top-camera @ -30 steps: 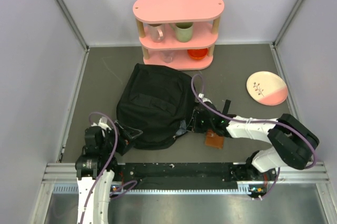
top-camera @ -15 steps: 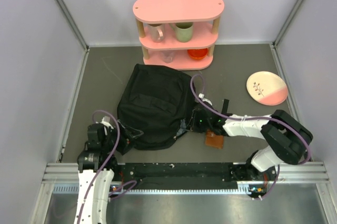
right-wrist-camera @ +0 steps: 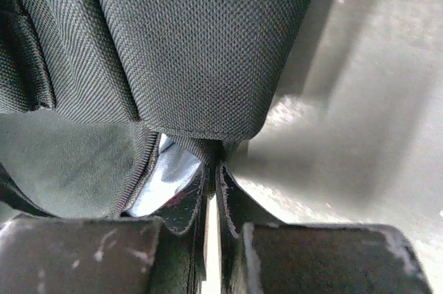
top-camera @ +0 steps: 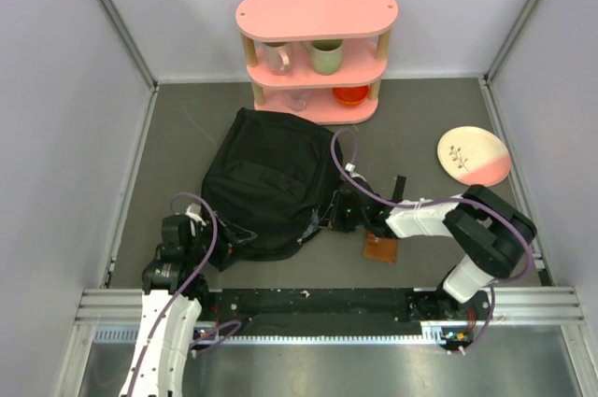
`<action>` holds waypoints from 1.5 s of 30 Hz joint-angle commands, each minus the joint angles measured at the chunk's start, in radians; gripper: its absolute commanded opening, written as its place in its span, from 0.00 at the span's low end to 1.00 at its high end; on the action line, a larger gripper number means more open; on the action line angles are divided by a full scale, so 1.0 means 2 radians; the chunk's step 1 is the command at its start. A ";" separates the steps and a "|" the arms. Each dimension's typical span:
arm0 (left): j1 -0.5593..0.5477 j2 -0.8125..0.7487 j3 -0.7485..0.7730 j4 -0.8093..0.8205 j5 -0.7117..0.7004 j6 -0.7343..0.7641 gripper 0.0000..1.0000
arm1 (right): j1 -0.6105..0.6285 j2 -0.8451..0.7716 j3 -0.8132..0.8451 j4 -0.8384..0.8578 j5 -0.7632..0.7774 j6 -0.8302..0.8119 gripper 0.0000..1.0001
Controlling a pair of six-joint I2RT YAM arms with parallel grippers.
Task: Pack the student bag
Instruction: Zip the student bag at the center of the board.
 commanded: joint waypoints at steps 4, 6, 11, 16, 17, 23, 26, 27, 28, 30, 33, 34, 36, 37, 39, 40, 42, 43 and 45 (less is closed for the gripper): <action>-0.029 0.072 -0.007 0.079 -0.025 -0.003 0.84 | 0.010 0.089 0.036 0.013 -0.023 0.016 0.03; -0.037 0.063 -0.011 0.084 -0.044 -0.020 0.85 | 0.012 0.076 0.032 0.016 -0.038 -0.002 0.07; -0.057 0.030 -0.058 0.147 -0.070 -0.095 0.84 | 0.016 0.020 -0.004 -0.004 -0.046 -0.045 0.13; -0.133 0.069 -0.065 0.226 -0.154 -0.148 0.77 | 0.020 -0.010 -0.015 -0.019 -0.049 -0.060 0.17; -0.145 0.097 -0.063 0.236 -0.163 -0.150 0.73 | 0.019 -0.010 -0.014 -0.018 -0.049 -0.061 0.17; -0.161 0.196 -0.065 0.325 -0.161 -0.153 0.29 | 0.020 -0.017 0.002 -0.032 -0.045 -0.058 0.20; -0.161 0.210 -0.061 0.324 -0.171 -0.139 0.07 | 0.021 -0.049 -0.001 -0.054 -0.029 -0.059 0.29; -0.161 0.208 -0.062 0.324 -0.175 -0.137 0.04 | 0.021 -0.059 -0.001 -0.070 -0.029 -0.061 0.29; -0.161 0.203 -0.066 0.329 -0.178 -0.138 0.00 | 0.021 -0.069 0.002 -0.081 -0.026 -0.065 0.29; -0.163 0.182 -0.078 0.352 -0.183 -0.142 0.00 | 0.021 -0.105 0.006 -0.097 -0.020 -0.067 0.34; -0.166 0.143 -0.104 0.366 -0.195 -0.143 0.00 | 0.021 -0.165 0.022 -0.152 -0.010 -0.055 0.40; -0.166 0.135 -0.106 0.367 -0.196 -0.143 0.00 | 0.025 -0.178 0.025 -0.160 -0.010 -0.049 0.43; -0.167 0.117 -0.114 0.365 -0.199 -0.142 0.00 | 0.034 -0.195 0.040 -0.163 -0.016 -0.033 0.48; -0.167 0.113 -0.117 0.367 -0.200 -0.141 0.00 | 0.039 -0.194 0.048 -0.167 -0.016 -0.027 0.48; -0.167 0.107 -0.120 0.367 -0.199 -0.139 0.00 | 0.057 -0.170 0.075 -0.170 -0.019 -0.004 0.48; -0.167 0.106 -0.121 0.369 -0.200 -0.138 0.00 | 0.061 -0.158 0.083 -0.170 -0.021 0.006 0.48; -0.168 0.106 -0.121 0.375 -0.198 -0.135 0.00 | 0.077 -0.133 0.104 -0.170 -0.023 0.040 0.47; -0.168 0.106 -0.121 0.377 -0.198 -0.134 0.00 | 0.085 -0.109 0.110 -0.168 -0.020 0.049 0.45; -0.170 0.106 -0.121 0.378 -0.199 -0.131 0.00 | 0.100 -0.086 0.127 -0.166 -0.010 0.082 0.41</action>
